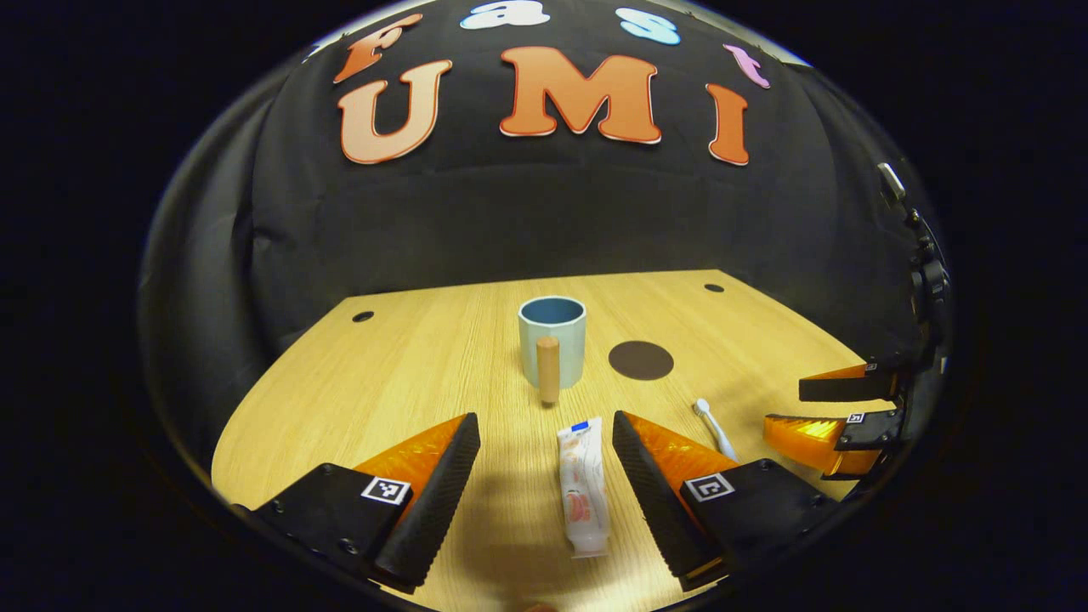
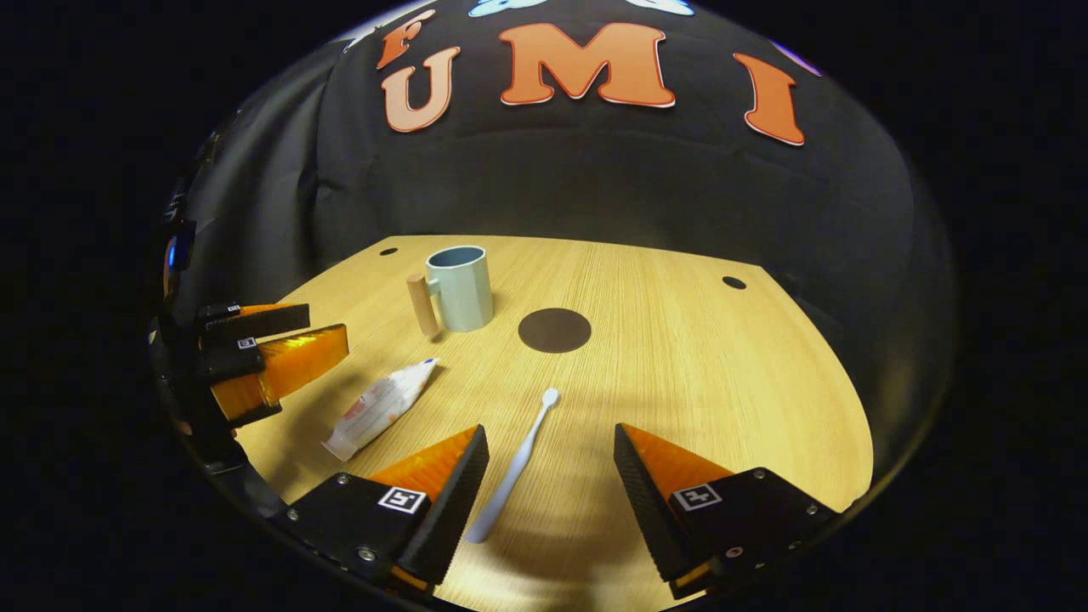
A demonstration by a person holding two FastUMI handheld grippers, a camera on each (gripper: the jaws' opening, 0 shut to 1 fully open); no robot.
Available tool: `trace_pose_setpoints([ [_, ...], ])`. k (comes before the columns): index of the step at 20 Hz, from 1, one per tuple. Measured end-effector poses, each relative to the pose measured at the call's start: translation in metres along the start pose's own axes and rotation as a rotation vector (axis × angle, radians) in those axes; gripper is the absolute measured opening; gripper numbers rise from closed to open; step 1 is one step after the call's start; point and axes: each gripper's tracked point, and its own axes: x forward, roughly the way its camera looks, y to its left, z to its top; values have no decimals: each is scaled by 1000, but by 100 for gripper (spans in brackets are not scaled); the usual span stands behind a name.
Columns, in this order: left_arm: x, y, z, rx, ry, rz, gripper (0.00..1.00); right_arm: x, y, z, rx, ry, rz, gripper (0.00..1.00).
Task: Put the toothbrush and toothpaste on the desktop into the cup, then pick up the cup and place it on the coaster on the desktop.
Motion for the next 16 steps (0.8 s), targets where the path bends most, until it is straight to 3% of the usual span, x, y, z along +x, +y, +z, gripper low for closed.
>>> trace_pose_setpoints([
  [9, 28, -10, -27, 16, 217, -84, 99, 20, 2, -22, 26, 154, 21, 87],
  [15, 28, -11, -34, -10, 360, -90, 100, 29, 8, -34, 44, 231, 33, 81],
  [16, 27, -12, -34, -20, 386, -96, 100, 29, 8, -35, 43, 239, 30, 76],
])
